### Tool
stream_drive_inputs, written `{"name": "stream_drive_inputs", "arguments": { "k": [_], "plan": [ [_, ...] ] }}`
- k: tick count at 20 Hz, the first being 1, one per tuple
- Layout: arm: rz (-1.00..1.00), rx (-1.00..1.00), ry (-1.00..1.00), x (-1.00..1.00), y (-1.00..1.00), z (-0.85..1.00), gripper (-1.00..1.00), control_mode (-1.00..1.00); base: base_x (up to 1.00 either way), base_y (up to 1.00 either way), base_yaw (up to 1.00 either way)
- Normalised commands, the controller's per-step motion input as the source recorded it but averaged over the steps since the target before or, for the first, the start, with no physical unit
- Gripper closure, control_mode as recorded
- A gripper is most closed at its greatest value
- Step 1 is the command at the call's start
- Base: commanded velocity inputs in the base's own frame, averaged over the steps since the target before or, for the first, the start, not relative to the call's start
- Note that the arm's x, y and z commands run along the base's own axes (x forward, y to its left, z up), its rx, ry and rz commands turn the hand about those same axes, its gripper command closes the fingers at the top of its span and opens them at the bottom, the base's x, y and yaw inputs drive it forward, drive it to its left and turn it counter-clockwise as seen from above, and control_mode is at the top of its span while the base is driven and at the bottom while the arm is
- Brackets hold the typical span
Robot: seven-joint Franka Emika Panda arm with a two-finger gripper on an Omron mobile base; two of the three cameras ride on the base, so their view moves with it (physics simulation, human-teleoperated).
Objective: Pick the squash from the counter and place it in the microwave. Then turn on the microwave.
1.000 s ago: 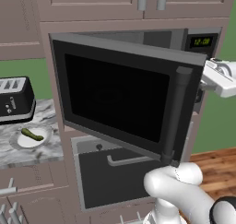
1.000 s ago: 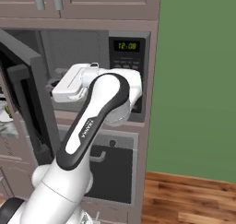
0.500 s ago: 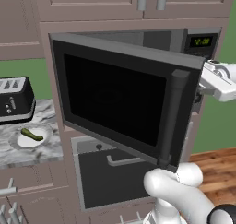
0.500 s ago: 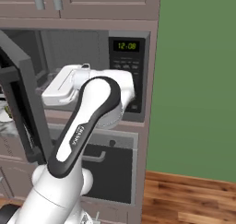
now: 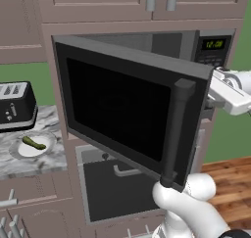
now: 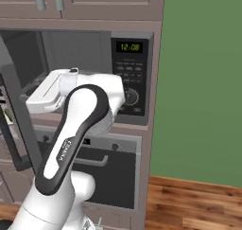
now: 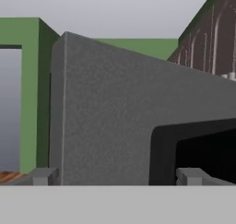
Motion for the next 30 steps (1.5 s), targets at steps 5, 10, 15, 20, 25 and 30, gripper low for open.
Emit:
{"name": "stream_drive_inputs", "arguments": {
  "k": [5, 10, 15, 20, 25, 30],
  "plan": [
    [0.0, 0.0, 0.03, -0.04, 0.44, 0.0, -1.0, -1.0, 0.0, 0.0, 0.0],
    [0.0, 0.0, 0.02, 0.0, 0.42, 0.0, -1.0, -1.0, 0.0, 0.0, 0.0],
    [0.0, 0.0, 0.04, 0.0, 0.44, 0.0, -1.0, -1.0, 0.0, 0.0, 0.0],
    [0.0, 0.0, 0.04, 0.0, 0.46, 0.0, -1.0, -1.0, 0.0, 0.0, 0.0],
    [0.0, 0.0, 0.07, 0.0, 0.53, 0.0, -1.0, -1.0, 0.0, 0.0, 0.0],
    [0.02, 0.0, 0.07, 0.0, 0.53, 0.0, -1.0, -1.0, 0.0, 0.0, 0.0]
  ]
}}
